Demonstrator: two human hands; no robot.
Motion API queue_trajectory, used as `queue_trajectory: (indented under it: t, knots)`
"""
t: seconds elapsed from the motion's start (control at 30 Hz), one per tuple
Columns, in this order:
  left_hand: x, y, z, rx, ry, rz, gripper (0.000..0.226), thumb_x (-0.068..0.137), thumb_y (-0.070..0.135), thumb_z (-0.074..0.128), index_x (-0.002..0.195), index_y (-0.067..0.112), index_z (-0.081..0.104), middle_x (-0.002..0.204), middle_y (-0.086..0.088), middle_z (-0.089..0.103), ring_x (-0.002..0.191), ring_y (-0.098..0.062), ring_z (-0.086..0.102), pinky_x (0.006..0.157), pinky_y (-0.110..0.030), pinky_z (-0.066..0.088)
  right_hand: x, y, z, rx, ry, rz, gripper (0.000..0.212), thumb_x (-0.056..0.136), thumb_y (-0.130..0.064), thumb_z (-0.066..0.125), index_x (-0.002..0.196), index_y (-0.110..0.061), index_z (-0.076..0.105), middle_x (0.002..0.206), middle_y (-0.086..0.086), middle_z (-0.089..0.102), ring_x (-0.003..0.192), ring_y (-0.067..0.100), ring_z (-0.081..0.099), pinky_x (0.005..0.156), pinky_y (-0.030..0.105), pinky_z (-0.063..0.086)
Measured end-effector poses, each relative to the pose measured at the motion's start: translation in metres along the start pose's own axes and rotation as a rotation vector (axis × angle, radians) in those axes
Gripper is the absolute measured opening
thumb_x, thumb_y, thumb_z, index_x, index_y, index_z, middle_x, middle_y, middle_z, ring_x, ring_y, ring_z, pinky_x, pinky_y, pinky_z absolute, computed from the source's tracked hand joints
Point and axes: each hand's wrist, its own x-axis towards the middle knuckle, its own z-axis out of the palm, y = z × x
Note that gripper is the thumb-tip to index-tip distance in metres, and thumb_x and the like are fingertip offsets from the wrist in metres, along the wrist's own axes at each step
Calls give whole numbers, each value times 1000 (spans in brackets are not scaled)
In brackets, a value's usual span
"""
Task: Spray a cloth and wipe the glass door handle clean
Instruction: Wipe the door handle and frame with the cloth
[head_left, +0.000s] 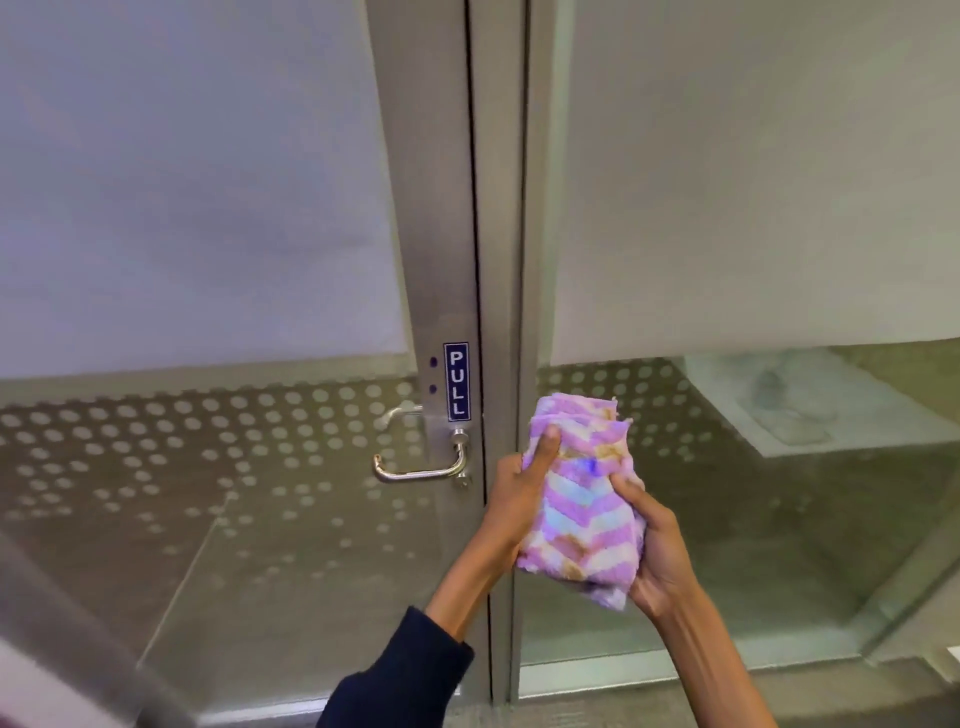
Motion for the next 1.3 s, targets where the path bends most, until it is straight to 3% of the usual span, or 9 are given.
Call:
queue_trajectory:
  t: [0.1, 0.27, 0.43, 0.57, 0.73, 0.87, 1.0, 1.13, 1.3]
  knots:
    - [-9, 9, -32, -25, 103, 61, 56, 91, 55, 59, 96, 2, 75, 92, -15, 79, 86, -29, 77, 72, -34, 64, 16, 21, 23, -6, -20, 61, 47, 87, -22, 69, 132, -10, 61, 140, 21, 56, 128, 41, 54, 107, 70, 32]
    - [-7, 30, -77, 0, 194, 135, 67, 94, 52, 55, 98, -14, 65, 95, -28, 74, 90, -40, 74, 77, -48, 60, 47, 44, 58, 3, -48, 95, 41, 87, -22, 70, 125, -7, 66, 137, 22, 58, 125, 40, 57, 98, 62, 45]
    - [3, 49, -116, 93, 301, 252, 84, 83, 80, 43, 91, -3, 57, 95, -25, 62, 88, -29, 62, 79, -58, 51, 75, 62, 84, 41, -66, 55, 28, 94, -22, 60, 116, -11, 72, 133, 20, 62, 122, 39, 60, 96, 62, 46]
    - [14, 61, -158, 497, 660, 599, 85, 88, 79, 19, 153, 25, 30, 162, 3, 27, 151, -10, 24, 124, -35, 20, 88, 70, 93, 102, -5, -39, 38, 94, -27, 57, 129, -14, 64, 135, 17, 61, 122, 39, 60, 101, 71, 38]
    - [56, 96, -212, 933, 724, 954, 78, 99, 58, 21, 159, 10, 8, 169, -7, 1, 157, -21, -2, 128, -39, 1, 92, 69, 98, 2, 90, -302, 27, 92, -31, 56, 110, -22, 73, 116, 9, 73, 103, 31, 72, 87, 65, 51]
    - [89, 112, -228, 1250, 700, 1005, 83, 98, 62, 21, 158, 9, -1, 167, -7, -10, 156, -22, -14, 127, -47, -6, 103, 70, 102, -129, 394, -679, 28, 91, -25, 61, 118, -17, 66, 106, 5, 75, 77, 18, 74, 58, 39, 62]
    - [112, 112, -233, 1345, 694, 1000, 84, 97, 64, 20, 156, 15, -14, 165, -1, -24, 153, -17, -22, 125, -40, -14, 119, 75, 102, -360, 664, -945, 53, 81, -45, 74, 119, -9, 66, 107, 0, 72, 90, 17, 69, 69, 27, 59]
    - [121, 109, -234, 1341, 732, 997, 81, 97, 62, 13, 153, 16, -23, 162, 4, -32, 152, -13, -26, 123, -37, -20, 153, 89, 110, -546, 611, -1047, 25, 88, -48, 66, 107, -31, 70, 101, -21, 75, 96, -4, 68, 77, 12, 52]
    - [123, 109, -234, 1308, 756, 1039, 78, 97, 61, 8, 153, 18, -25, 161, 7, -33, 151, -10, -26, 123, -34, -21, 202, 114, 103, -860, 589, -1069, 64, 90, -62, 55, 141, -24, 49, 146, -7, 52, 135, 14, 49, 109, 41, 43]
